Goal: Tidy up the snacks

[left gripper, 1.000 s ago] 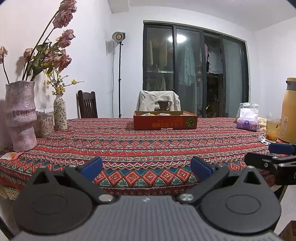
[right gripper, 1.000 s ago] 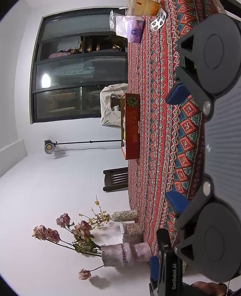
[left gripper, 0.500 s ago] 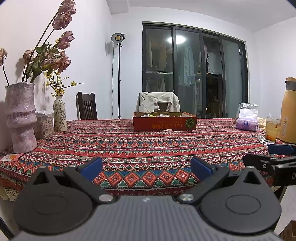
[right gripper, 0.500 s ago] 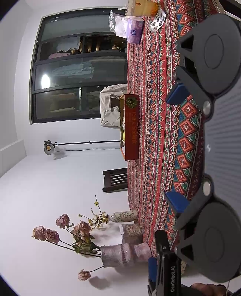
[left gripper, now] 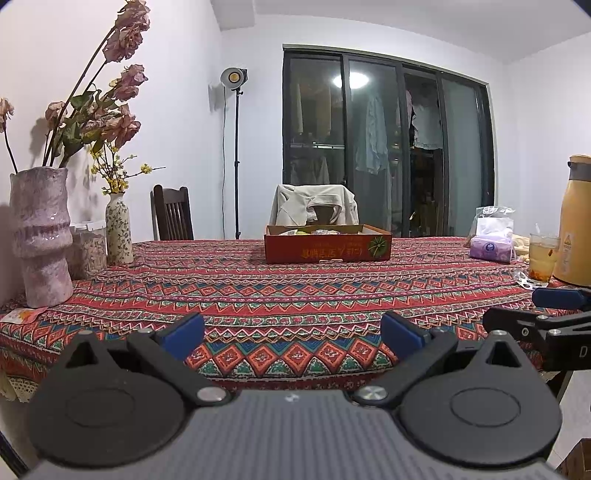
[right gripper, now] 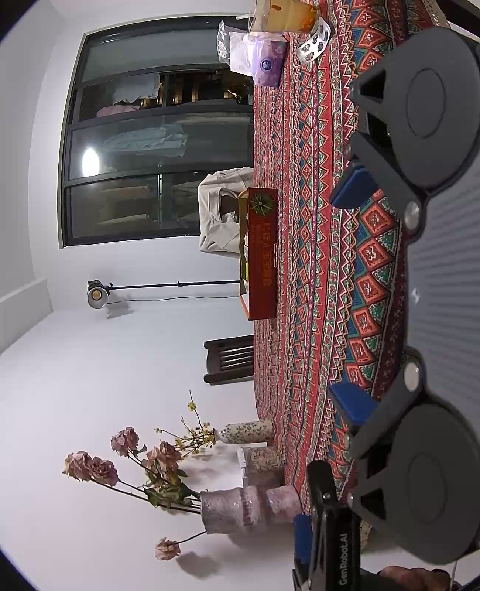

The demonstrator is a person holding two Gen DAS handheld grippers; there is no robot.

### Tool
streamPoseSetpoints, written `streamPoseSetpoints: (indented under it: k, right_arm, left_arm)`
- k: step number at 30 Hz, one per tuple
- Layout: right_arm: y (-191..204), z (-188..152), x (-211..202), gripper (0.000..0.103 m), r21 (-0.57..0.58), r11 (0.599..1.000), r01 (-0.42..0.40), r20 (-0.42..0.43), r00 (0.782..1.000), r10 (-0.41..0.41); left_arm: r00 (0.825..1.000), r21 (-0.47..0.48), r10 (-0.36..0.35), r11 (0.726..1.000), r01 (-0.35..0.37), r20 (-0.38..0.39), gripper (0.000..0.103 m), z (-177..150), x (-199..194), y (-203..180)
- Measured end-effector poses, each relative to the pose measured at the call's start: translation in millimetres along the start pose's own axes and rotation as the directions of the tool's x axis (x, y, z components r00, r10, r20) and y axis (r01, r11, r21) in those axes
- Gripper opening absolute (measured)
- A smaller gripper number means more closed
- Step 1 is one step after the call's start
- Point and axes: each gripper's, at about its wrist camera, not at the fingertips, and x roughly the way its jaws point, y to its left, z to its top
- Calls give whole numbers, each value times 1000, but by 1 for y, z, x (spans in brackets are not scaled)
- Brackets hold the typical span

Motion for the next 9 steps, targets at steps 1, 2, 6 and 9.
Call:
streamPoseSetpoints:
  k: [1, 2, 6, 9]
  right_arm:
    - [0, 0, 0, 101, 0, 1000, -1, 0, 1000, 1]
    - [0, 0, 0, 101, 0, 1000, 0, 0, 1000, 0]
    - [0, 0, 0, 101, 0, 1000, -1, -1, 1000, 1]
    - [0, 0, 0, 101, 1, 1000, -1, -1, 1000, 1]
  left_arm:
    - [1000, 1, 1, 1000, -1, -1, 103, 0, 0, 0]
    - [1000, 1, 2, 1000, -2, -1, 103, 0, 0, 0]
    - [1000, 5, -4, 1000, 4, 0, 103, 0, 0, 1]
    - [1000, 7, 8, 1000, -8, 11, 103, -1, -2, 0]
